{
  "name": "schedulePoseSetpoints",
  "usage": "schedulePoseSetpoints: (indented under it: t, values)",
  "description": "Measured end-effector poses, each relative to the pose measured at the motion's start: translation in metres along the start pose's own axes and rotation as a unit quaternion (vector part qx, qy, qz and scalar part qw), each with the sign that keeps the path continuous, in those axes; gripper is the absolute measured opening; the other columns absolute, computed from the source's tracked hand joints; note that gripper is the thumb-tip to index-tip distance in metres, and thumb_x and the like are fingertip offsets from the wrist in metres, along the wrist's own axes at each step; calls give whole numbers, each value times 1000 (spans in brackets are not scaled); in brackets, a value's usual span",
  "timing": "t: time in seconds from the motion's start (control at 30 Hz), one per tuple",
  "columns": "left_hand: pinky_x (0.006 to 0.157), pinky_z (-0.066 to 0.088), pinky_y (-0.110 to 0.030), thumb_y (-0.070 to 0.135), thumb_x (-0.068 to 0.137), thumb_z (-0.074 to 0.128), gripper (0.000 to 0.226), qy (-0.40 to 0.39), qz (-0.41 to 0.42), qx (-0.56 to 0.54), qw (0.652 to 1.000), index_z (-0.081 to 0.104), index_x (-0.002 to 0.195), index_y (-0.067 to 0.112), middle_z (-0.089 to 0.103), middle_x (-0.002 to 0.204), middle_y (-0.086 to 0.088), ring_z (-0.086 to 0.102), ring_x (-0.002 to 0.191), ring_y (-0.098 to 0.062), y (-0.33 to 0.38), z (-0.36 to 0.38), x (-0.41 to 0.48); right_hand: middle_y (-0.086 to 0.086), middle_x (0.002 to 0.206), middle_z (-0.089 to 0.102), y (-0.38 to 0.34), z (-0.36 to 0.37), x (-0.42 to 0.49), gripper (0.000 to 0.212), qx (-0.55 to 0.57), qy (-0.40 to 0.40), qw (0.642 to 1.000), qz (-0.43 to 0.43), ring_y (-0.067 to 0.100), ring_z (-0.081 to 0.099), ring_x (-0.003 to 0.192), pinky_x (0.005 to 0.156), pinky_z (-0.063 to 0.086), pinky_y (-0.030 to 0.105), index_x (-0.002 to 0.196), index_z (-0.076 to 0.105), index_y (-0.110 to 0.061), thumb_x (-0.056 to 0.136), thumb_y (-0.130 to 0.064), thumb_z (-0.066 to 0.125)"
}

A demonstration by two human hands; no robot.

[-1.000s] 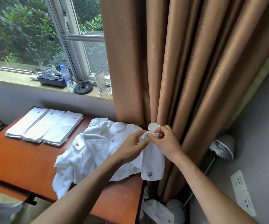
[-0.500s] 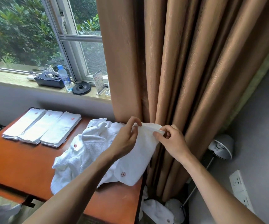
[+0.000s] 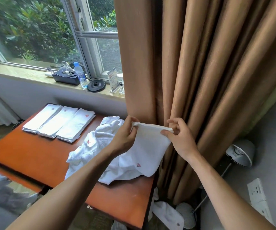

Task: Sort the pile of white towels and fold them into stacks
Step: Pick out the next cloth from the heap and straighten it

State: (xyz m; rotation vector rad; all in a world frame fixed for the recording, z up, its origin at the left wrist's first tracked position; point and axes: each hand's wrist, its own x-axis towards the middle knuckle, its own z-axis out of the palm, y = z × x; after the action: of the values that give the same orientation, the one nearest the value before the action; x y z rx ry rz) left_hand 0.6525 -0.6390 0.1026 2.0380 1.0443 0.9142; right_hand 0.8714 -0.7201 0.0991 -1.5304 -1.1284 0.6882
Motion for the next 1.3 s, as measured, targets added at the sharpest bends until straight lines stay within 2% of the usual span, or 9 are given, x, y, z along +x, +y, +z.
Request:
schedulePoseSetpoints:
  t: [0.13,0.33,0.47,0.63,0.73,0.87,1.07,1.23,1.3]
  values:
    - [79,48,-32,11,104,51,21,24,-43,-37,998,61,100,29,66,99,12,61,92,-15,2,-7,-9,-3,89,71,3,11,-2,9,-24,-51,998,3,0,53,71,65,42,14,95,72,-28,91,-22,78]
    - [69,44,-18,13,107,50,14,38,8,33,999,61,115,17,66,93,23,61,83,-3,1,-25,-29,19,92,68,1,29,-7,9,-14,-66,998,6,12,51,74,68,41,31,91,71,-17,91,-23,78]
    - [69,50,-44,12,105,53,8,52,-18,2,998,60,103,14,65,88,-13,62,82,-29,-7,-29,-34,7,88,71,1,36,-11,9,-8,-58,998,16,8,54,74,67,43,23,88,72,-20,89,-23,80]
    - [69,47,-35,16,97,56,12,72,-45,-101,991,60,92,26,65,85,6,58,76,-15,-7,-21,-30,-15,80,71,-3,29,-12,11,-28,-40,999,11,-3,59,71,63,43,10,84,72,-26,88,-21,82]
    - [64,43,-31,18,99,57,12,14,-40,-121,992,59,96,29,62,80,-5,53,69,-12,-5,-14,-23,-11,93,71,-11,23,-13,15,-42,-69,997,7,-1,61,82,71,47,10,95,68,-27,88,-20,80]
    - [63,44,-14,7,98,57,30,-40,-3,-90,995,54,101,36,65,81,11,61,70,-6,8,-5,-14,-8,108,69,-29,28,-8,32,-61,-165,984,-4,4,62,98,82,48,10,116,67,-32,88,-24,81]
    - [66,45,-11,26,95,64,20,-80,-13,-20,996,48,106,31,61,90,10,58,76,3,8,-8,-9,-3,92,74,-33,27,0,6,-100,-124,987,-29,16,66,88,78,51,29,93,72,-27,91,-23,76]
    - [89,54,-40,29,102,56,22,-248,-98,17,964,68,103,11,72,103,-7,67,99,-22,-15,3,-22,-12,87,71,-31,17,-9,10,-110,-96,989,-39,3,61,78,72,49,19,89,70,-32,94,-22,71]
    - [85,52,-39,31,104,54,26,-263,-120,19,957,66,99,8,70,95,-8,66,91,-23,-24,16,-31,-18,87,70,-26,1,-15,11,-106,-76,991,-27,0,62,81,67,45,10,89,68,-33,97,-25,68]
